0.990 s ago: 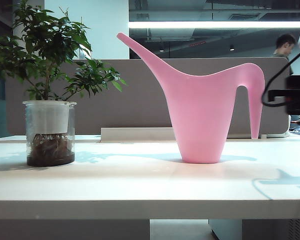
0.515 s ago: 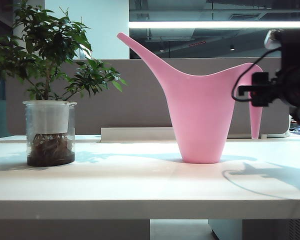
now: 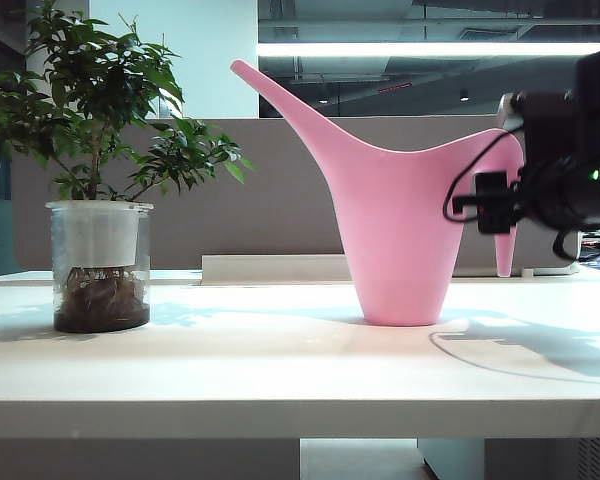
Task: Pick up the watering can from the table, water the potted plant, and put the can back.
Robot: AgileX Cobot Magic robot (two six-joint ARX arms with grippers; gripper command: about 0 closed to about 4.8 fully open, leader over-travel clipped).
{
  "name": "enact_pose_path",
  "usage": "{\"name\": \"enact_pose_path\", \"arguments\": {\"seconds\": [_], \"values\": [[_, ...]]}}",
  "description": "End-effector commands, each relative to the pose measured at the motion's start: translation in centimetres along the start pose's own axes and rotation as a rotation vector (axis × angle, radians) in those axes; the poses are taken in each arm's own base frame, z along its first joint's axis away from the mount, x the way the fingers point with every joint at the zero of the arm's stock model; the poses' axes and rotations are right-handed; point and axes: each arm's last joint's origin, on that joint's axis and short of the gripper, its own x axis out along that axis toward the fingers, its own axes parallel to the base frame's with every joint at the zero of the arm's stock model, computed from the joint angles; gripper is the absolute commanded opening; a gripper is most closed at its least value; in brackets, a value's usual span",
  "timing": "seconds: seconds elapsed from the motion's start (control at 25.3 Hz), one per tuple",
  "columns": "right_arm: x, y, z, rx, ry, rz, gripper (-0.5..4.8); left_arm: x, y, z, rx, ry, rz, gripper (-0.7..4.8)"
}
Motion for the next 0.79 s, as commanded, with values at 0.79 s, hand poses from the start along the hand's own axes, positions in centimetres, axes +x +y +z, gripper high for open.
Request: {"name": "enact_pose_path", "arguments": {"seconds": [0.79], "values": [[0.9, -1.9, 0.4, -0.017, -0.087, 0.110, 2.57, -0.1, 0.0, 0.1, 0.007, -0.012, -0.002, 0.03]]}}
